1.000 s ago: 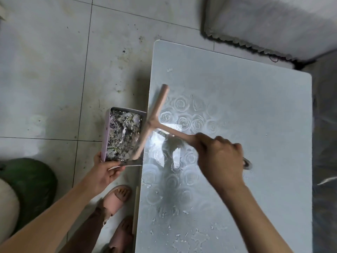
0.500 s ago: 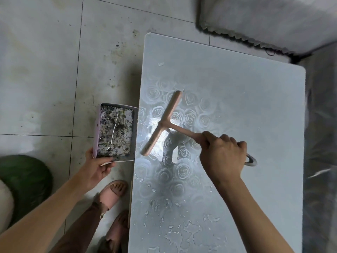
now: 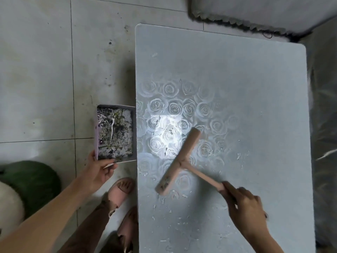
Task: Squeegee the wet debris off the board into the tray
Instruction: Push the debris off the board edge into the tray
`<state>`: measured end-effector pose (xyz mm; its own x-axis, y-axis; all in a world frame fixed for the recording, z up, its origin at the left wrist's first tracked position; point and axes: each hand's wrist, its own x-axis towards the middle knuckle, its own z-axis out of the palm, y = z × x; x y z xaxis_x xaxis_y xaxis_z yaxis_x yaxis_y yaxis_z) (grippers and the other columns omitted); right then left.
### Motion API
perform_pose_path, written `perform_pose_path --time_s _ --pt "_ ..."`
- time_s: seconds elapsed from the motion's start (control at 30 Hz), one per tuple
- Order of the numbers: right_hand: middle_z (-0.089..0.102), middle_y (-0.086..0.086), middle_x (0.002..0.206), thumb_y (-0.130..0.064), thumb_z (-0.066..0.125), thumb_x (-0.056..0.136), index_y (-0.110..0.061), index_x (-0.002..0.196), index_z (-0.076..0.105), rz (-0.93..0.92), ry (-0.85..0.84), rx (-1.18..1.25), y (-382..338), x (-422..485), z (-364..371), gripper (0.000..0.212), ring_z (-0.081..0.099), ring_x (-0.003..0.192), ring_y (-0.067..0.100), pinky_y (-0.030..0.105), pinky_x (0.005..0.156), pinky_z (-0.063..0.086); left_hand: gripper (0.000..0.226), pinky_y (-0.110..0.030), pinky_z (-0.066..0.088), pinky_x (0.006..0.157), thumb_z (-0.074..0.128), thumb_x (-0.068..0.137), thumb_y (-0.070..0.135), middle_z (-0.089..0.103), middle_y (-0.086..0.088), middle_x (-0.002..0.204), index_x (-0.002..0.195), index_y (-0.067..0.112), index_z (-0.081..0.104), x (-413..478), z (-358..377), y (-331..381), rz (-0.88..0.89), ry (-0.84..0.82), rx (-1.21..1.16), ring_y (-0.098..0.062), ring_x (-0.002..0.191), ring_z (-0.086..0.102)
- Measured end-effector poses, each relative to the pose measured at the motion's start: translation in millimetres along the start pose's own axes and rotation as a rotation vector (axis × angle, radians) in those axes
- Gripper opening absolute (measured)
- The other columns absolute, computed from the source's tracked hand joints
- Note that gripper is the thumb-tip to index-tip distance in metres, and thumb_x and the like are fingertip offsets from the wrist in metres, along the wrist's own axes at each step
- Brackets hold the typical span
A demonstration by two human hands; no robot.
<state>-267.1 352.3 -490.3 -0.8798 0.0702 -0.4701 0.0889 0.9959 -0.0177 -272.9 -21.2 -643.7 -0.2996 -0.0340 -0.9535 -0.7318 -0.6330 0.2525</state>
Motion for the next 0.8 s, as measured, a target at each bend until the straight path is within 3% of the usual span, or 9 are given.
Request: perform_pose_path --time_s 0.07,0.17,0.3,0.43,0.53,0.6,0.7,0.8 --pt "0.059 0.008 0.063 -0.020 0.070 0.085 -0.018 0.105 0.073 -0.022 0.018 0.060 -33.4 16.9 9.5 0.020 0.059 0.058 0.037 0.042 0.062 0.044 0.039 -0.018 0.045 0.038 0.051 0.087 -0.013 0.055 -0.009 0.078 0.099 0.022 0.039 -0.7 -1.4 -3.8 -0.001 0.011 -0.001 -0.014 0.047 0.063" --pt "0.063 0.011 0.073 -0.029 0.057 0.093 -0.025 0.114 0.067 -0.129 0.056 0.073 -87.0 46.4 12.9 0.023 0.060 0.072 0.035 0.040 0.072 0.040 0.045 -0.016 0.045 0.038 0.050 0.087 -0.013 0.058 -0.010 0.081 0.090 0.030 0.041 -3.0 -1.7 -8.6 0.003 0.025 -0.002 -0.013 0.046 0.062" --pt "0.060 0.010 0.069 -0.031 0.062 0.090 -0.025 0.109 0.068 -0.245 0.179 0.005 -94.7 63.3 -8.6 0.021 0.059 0.067 0.034 0.038 0.068 0.039 0.044 -0.016 0.045 0.039 0.049 0.087 -0.014 0.057 -0.011 0.080 0.087 0.029 0.039 -6.3 -5.5 -13.4 0.009 0.024 -0.032 -0.014 0.046 0.062" --pt "0.052 0.004 0.057 -0.033 0.059 0.093 -0.025 0.105 0.070 -0.193 0.224 0.003 -35.6 50.1 -35.7 0.019 0.057 0.058 0.035 0.038 0.060 0.041 0.035 -0.015 0.044 0.040 0.049 0.087 -0.014 0.056 -0.009 0.076 0.096 0.019 0.041 -8.9 -7.4 -17.6 -0.014 0.000 -0.035 -0.014 0.048 0.062" --pt "0.048 0.004 0.055 -0.036 0.055 0.094 -0.022 0.102 0.071 -0.114 0.134 -0.032 -17.5 37.9 -35.9 0.023 0.056 0.057 0.037 0.037 0.058 0.040 0.023 -0.015 0.045 0.040 0.049 0.088 -0.013 0.053 -0.009 0.073 0.084 0.010 0.048 -11.6 -11.2 -20.2 -0.057 -0.007 -0.023 -0.012 0.046 0.062" --pt "0.058 0.009 0.064 -0.035 0.056 0.093 -0.025 0.107 0.070 -0.090 0.086 -0.031 -33.4 38.0 -24.0 0.022 0.060 0.067 0.036 0.039 0.065 0.040 0.023 -0.015 0.045 0.040 0.049 0.088 -0.012 0.053 -0.009 0.072 0.081 0.010 0.049 -11.8 -12.7 -21.4 -0.077 -0.010 -0.018 -0.012 0.046 0.062" --pt "0.065 0.007 0.087 -0.042 0.042 0.098 -0.035 0.122 0.057 -0.119 0.098 0.037 -80.3 52.9 3.5 0.030 0.061 0.090 0.030 0.037 0.079 0.035 0.032 -0.016 0.044 0.039 0.050 0.086 -0.014 0.058 -0.008 0.064 0.084 0.017 0.046 -11.2 -13.5 -22.0 -0.040 0.011 -0.013 -0.014 0.046 0.062" --pt "0.063 0.007 0.084 -0.043 0.037 0.098 -0.033 0.114 0.059 -0.168 0.145 0.030 -117.3 59.8 12.1 0.028 0.059 0.087 0.031 0.035 0.073 0.028 0.035 -0.016 0.043 0.039 0.050 0.086 -0.015 0.062 -0.006 0.059 0.086 0.020 0.044 -12.3 -13.3 -23.1 -0.015 0.024 -0.018 -0.015 0.047 0.062"
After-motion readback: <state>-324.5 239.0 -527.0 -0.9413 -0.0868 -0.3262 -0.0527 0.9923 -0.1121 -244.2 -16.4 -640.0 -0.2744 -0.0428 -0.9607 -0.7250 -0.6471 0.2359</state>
